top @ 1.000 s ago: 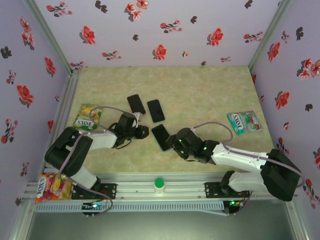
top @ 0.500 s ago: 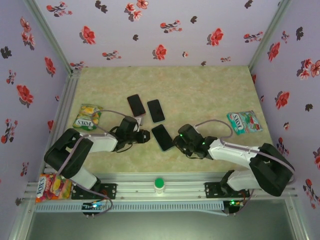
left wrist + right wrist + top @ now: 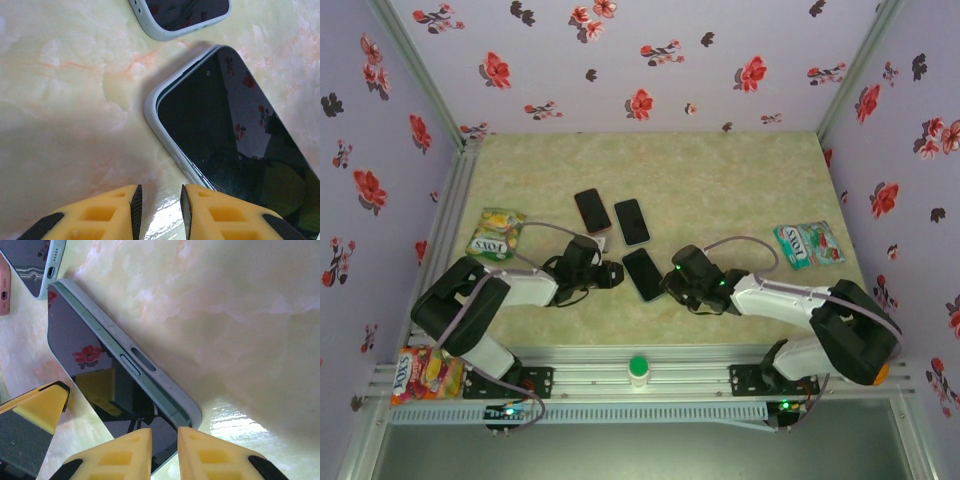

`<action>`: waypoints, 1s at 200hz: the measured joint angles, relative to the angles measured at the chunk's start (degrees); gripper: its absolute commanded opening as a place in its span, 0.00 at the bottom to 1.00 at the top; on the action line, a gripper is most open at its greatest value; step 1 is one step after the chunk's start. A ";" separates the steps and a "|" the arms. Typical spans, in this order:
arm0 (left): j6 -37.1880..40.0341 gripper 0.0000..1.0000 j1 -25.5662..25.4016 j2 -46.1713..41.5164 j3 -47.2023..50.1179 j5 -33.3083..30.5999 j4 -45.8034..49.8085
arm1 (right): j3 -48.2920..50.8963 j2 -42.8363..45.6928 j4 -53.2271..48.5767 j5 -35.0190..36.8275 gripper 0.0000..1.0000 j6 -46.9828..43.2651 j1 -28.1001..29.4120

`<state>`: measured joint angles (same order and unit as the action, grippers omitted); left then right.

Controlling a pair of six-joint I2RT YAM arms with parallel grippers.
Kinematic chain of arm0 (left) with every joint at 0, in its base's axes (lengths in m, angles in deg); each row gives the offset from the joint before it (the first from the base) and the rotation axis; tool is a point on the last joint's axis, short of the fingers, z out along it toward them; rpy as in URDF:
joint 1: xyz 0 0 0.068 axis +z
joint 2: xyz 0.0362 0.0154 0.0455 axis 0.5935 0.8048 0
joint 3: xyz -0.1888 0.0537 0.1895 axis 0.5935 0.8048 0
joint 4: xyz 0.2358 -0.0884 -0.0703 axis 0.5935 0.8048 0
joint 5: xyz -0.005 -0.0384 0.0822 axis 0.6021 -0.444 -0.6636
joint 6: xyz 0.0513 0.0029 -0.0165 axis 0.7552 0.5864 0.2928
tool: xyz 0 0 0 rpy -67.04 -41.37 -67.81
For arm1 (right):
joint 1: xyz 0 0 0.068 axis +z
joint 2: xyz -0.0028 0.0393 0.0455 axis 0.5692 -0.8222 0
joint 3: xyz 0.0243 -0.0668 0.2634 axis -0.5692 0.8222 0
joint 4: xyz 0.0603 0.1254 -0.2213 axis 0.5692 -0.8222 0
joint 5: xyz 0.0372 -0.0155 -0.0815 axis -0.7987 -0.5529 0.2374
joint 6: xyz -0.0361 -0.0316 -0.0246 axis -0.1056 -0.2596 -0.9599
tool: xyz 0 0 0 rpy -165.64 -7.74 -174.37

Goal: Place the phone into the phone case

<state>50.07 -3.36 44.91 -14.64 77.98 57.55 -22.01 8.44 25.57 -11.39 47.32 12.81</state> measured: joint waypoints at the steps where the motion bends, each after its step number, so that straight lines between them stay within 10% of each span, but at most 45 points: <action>1: 0.00 0.31 -0.02 0.02 0.00 -0.02 -0.02 | 0.00 0.00 0.02 -0.02 0.22 0.00 -0.02; 200: -3.13 0.29 -5.77 2.01 1.81 -1.05 -8.44 | -0.33 2.64 0.04 0.00 0.25 -0.94 -1.16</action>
<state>46.94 -9.13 46.92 -12.83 76.94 49.12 -22.33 11.08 25.61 -11.39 46.38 11.66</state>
